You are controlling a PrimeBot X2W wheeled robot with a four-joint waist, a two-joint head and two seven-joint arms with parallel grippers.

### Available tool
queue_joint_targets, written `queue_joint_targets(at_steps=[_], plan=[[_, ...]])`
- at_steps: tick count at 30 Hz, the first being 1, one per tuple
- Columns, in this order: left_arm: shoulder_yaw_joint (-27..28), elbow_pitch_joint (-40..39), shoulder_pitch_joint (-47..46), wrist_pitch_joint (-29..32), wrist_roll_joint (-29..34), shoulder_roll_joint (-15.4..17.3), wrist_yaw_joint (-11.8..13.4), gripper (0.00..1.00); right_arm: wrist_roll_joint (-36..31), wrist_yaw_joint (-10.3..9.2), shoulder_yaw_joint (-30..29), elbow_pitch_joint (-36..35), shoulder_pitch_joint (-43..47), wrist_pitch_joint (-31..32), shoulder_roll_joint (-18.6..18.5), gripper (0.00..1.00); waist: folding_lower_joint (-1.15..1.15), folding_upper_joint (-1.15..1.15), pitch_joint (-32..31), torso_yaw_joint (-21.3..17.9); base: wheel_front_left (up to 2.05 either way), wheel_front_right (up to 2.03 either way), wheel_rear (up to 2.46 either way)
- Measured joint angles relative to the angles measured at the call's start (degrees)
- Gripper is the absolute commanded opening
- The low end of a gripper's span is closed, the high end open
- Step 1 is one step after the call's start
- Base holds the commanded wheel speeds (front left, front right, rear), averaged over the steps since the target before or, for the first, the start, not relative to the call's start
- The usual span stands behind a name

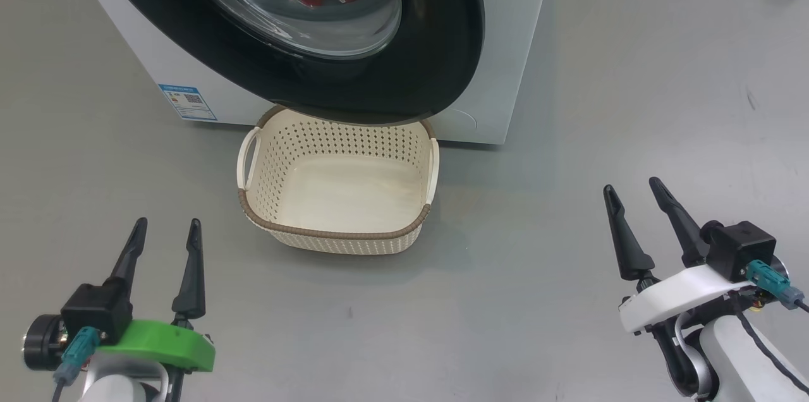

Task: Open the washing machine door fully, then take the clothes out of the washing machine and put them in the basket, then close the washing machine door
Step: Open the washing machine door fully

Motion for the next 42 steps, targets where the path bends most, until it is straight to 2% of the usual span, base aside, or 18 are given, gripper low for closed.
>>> queue_joint_targets(at_steps=[9,21,42], plan=[[-0.7,-0.1,0.3,0.0,0.2,-0.1,0.0,1.00,-1.1,-1.15,-1.6,-2.6,2.1,-0.2,0.5,1.00,0.00,0.00,-0.3,-0.5,0.00,0.00,0.00],[-1.2,-0.1,0.5,0.0,0.5,-0.2,0.0,1.00,-3.2,-1.65,-3.9,-5.8,3.6,-0.2,1.8,1.00,0.00,0.00,-0.3,-0.6,0.00,0.00,0.00],[-1.4,0.0,0.9,0.0,0.5,-0.3,0.0,1.00,-4.7,-1.57,-6.2,-8.4,6.2,-0.2,3.3,1.00,0.00,0.00,-0.5,-0.5,0.00,0.00,0.00]])
